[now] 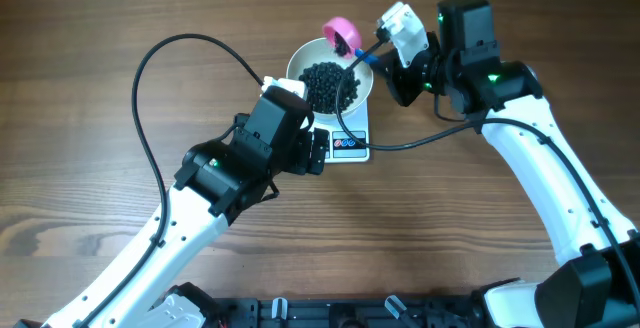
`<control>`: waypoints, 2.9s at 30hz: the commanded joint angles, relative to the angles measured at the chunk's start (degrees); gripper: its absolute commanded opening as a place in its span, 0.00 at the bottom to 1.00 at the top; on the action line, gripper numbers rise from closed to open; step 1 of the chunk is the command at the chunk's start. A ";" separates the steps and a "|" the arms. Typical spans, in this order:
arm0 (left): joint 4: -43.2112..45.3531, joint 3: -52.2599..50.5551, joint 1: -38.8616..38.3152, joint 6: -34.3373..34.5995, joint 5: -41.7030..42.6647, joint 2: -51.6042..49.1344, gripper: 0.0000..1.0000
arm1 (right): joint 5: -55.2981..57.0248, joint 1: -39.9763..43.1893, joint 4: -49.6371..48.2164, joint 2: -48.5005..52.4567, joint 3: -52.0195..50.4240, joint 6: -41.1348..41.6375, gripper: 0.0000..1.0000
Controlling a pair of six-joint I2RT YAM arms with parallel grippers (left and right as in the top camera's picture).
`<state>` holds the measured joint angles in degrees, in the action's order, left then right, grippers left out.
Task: Scoop item into bowl and weigh 150g on scale
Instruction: 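Tilt the pink cup with the right gripper to pour beans into bowl, then move the cup back to the bean tub and scoop beans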
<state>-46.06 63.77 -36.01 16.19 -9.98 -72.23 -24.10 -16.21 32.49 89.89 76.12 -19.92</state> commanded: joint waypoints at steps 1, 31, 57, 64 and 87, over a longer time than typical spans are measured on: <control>0.15 0.85 -0.15 -0.76 0.48 -0.11 1.00 | 6.67 -0.13 2.78 -1.18 0.48 -5.79 0.04; 0.15 0.85 -0.15 -0.74 0.48 -0.11 1.00 | 18.69 28.87 23.50 -13.75 0.48 6.54 0.04; 0.15 0.85 -0.15 -0.76 0.48 -0.11 1.00 | 28.17 23.41 20.85 7.23 0.26 6.82 0.04; 0.15 0.85 -0.15 -0.76 0.48 -0.11 1.00 | 22.01 18.99 20.04 11.04 0.28 6.84 0.04; 0.15 0.85 -0.15 -0.76 0.48 -0.11 1.00 | -1.66 31.56 26.88 7.02 0.35 -3.45 0.04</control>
<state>-46.06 63.77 -36.01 16.19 -9.98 -72.23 -16.49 13.61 58.15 97.65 76.31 -19.84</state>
